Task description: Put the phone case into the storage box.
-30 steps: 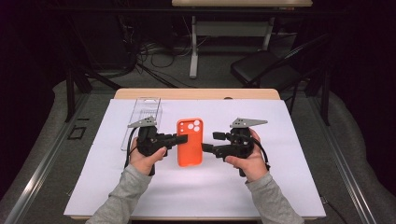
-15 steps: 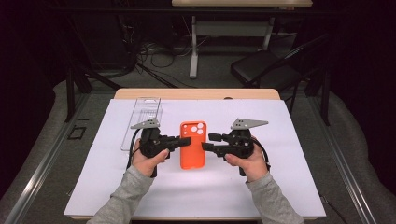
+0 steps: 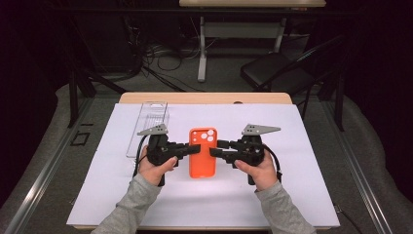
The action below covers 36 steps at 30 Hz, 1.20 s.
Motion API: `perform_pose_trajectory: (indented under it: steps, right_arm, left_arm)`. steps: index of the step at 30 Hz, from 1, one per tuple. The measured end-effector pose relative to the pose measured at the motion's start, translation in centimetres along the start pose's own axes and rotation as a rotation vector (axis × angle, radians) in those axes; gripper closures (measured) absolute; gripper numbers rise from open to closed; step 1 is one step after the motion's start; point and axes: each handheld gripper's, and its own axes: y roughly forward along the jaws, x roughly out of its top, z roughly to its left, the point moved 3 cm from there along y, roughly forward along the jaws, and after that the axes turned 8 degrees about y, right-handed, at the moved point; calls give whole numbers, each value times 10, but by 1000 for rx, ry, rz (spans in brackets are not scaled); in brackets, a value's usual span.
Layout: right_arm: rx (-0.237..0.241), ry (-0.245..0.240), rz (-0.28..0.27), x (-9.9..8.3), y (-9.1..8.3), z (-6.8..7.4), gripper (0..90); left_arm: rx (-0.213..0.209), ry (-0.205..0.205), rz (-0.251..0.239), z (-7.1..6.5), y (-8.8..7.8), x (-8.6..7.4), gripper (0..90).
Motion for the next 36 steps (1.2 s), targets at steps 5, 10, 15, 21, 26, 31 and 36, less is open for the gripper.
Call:
perform_pose_trajectory:
  steps: [5,10,15,21,26,31,36]
  right_arm:
    - [11,23,-2,-1,1,0,593]
    - [21,41,6,-3,2,0,653]
    - [30,63,-7,-3,2,-1,690]
    - [29,69,-6,-4,3,-1,724]
    - [31,84,-10,-4,2,-2,752]
    - [35,90,-12,-4,2,-3,763]
    - [46,101,-12,-4,2,-4,769]
  left_arm:
    - [-7,2,1,-2,2,0,814]
    - [-10,-1,7,-3,3,-1,814]
    - [-13,3,9,-4,5,-2,814]
    - [-13,1,9,-4,5,-1,814]
    - [-15,0,8,-4,5,-1,814]
    - [-15,0,8,-4,5,-2,814]
    - [-14,0,9,-4,5,-2,814]
